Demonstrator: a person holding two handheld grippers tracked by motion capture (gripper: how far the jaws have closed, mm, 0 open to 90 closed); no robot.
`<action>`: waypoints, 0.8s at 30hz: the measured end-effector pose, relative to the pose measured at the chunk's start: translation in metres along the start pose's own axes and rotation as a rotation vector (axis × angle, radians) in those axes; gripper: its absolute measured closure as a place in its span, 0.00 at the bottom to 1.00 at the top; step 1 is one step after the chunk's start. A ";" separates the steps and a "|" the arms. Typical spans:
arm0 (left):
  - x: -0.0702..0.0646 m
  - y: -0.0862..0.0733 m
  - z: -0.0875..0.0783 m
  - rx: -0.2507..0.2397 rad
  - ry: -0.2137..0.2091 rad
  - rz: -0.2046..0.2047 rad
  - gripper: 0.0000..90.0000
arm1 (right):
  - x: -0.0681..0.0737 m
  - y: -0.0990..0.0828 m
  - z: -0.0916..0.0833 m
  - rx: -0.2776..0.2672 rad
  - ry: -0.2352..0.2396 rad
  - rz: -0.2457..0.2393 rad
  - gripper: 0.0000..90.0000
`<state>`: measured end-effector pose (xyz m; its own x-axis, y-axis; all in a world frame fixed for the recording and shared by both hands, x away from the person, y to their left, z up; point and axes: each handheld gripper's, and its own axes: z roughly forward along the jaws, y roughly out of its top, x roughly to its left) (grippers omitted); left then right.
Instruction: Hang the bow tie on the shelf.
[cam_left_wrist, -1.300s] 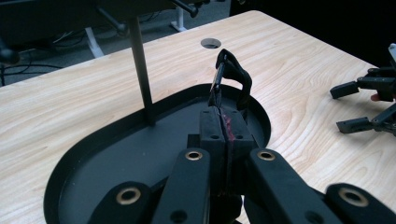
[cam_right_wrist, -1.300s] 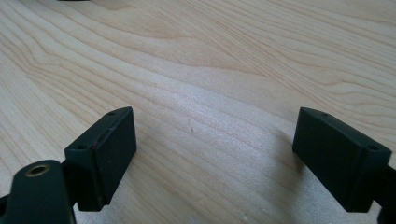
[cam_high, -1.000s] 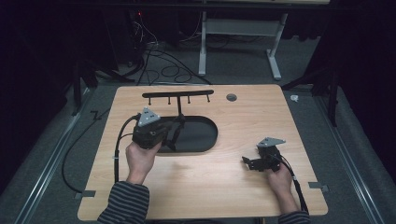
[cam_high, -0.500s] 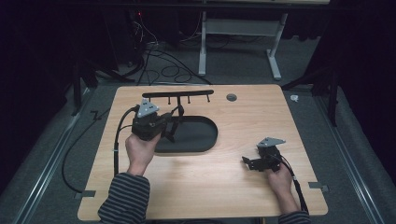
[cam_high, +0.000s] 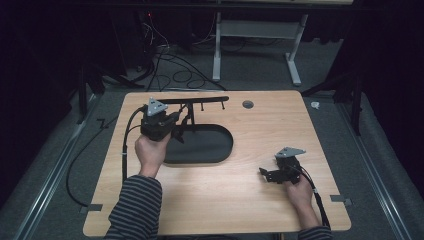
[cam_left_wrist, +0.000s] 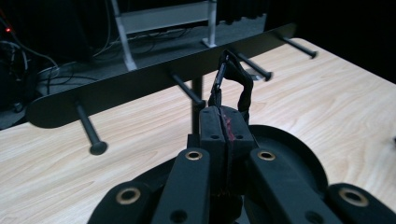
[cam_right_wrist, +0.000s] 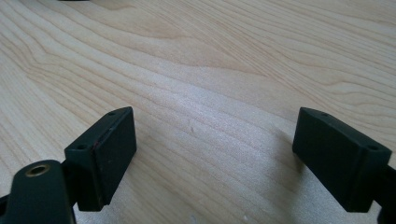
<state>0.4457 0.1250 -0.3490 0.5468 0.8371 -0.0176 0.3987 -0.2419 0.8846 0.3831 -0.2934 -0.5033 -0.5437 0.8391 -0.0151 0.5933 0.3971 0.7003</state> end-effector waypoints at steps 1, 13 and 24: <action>0.000 0.000 0.000 0.000 0.000 0.000 0.99 | 0.000 0.000 0.000 0.000 0.000 0.000 0.16; 0.016 -0.003 0.013 0.009 0.060 -0.046 0.99 | 0.000 0.000 0.000 0.000 0.000 0.000 0.16; 0.021 -0.005 0.017 0.050 0.081 -0.041 0.98 | 0.000 0.000 0.000 0.001 0.001 0.000 0.16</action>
<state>0.4680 0.1355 -0.3616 0.4690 0.8831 -0.0135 0.4570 -0.2296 0.8593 0.3830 -0.2935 -0.5032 -0.5444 0.8387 -0.0141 0.5942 0.3975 0.6992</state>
